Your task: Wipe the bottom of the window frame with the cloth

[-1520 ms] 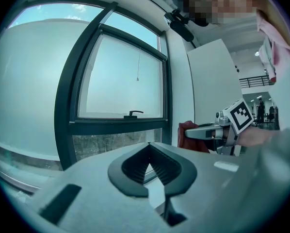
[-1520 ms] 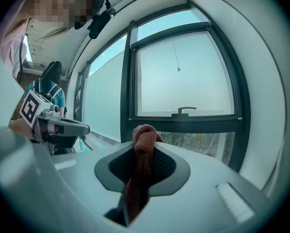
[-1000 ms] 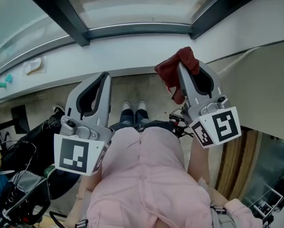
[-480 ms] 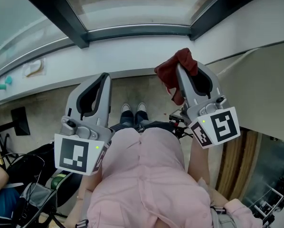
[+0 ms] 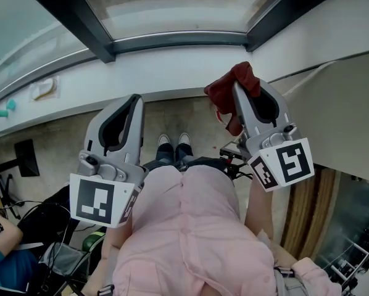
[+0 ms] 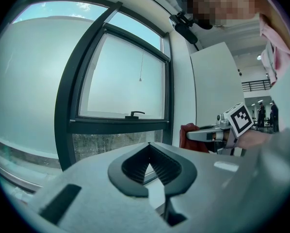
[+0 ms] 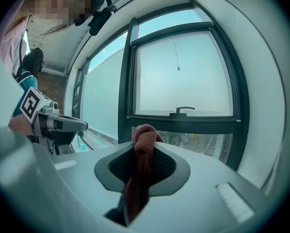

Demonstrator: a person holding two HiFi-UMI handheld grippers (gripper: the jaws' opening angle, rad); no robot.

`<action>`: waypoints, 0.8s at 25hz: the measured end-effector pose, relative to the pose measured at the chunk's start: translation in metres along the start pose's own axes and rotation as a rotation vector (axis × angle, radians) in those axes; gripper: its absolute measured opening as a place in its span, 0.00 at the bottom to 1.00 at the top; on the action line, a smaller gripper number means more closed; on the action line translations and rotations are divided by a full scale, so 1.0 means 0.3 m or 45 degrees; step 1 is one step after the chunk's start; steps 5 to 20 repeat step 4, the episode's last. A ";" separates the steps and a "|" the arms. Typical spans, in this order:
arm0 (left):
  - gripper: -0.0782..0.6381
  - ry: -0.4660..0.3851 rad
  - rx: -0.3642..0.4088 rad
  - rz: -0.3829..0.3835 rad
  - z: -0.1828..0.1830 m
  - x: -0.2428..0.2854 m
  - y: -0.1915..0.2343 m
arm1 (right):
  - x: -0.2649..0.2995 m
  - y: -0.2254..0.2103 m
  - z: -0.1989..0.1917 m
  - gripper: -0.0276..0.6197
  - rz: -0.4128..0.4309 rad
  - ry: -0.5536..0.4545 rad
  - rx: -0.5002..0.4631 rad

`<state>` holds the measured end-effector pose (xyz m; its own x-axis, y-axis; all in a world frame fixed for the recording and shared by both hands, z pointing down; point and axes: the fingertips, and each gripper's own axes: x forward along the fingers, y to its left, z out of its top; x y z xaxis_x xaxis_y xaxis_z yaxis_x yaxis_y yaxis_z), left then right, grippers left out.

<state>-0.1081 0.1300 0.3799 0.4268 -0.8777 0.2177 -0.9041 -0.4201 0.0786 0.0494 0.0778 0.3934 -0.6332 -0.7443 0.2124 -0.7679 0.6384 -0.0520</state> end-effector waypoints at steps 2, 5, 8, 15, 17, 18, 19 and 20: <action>0.11 -0.003 0.000 0.001 0.006 -0.001 0.002 | 0.001 0.002 0.004 0.13 0.003 0.000 -0.002; 0.11 -0.006 0.000 0.002 0.013 -0.003 0.004 | 0.003 0.004 0.009 0.13 0.007 0.000 -0.005; 0.11 -0.006 0.000 0.002 0.013 -0.003 0.004 | 0.003 0.004 0.009 0.13 0.007 0.000 -0.005; 0.11 -0.006 0.000 0.002 0.013 -0.003 0.004 | 0.003 0.004 0.009 0.13 0.007 0.000 -0.005; 0.11 -0.006 0.000 0.002 0.013 -0.003 0.004 | 0.003 0.004 0.009 0.13 0.007 0.000 -0.005; 0.11 -0.006 0.000 0.002 0.013 -0.003 0.004 | 0.003 0.004 0.009 0.13 0.007 0.000 -0.005; 0.11 -0.006 0.000 0.002 0.013 -0.003 0.004 | 0.003 0.004 0.009 0.13 0.007 0.000 -0.005; 0.11 -0.006 0.000 0.002 0.013 -0.003 0.004 | 0.003 0.004 0.009 0.13 0.007 0.000 -0.005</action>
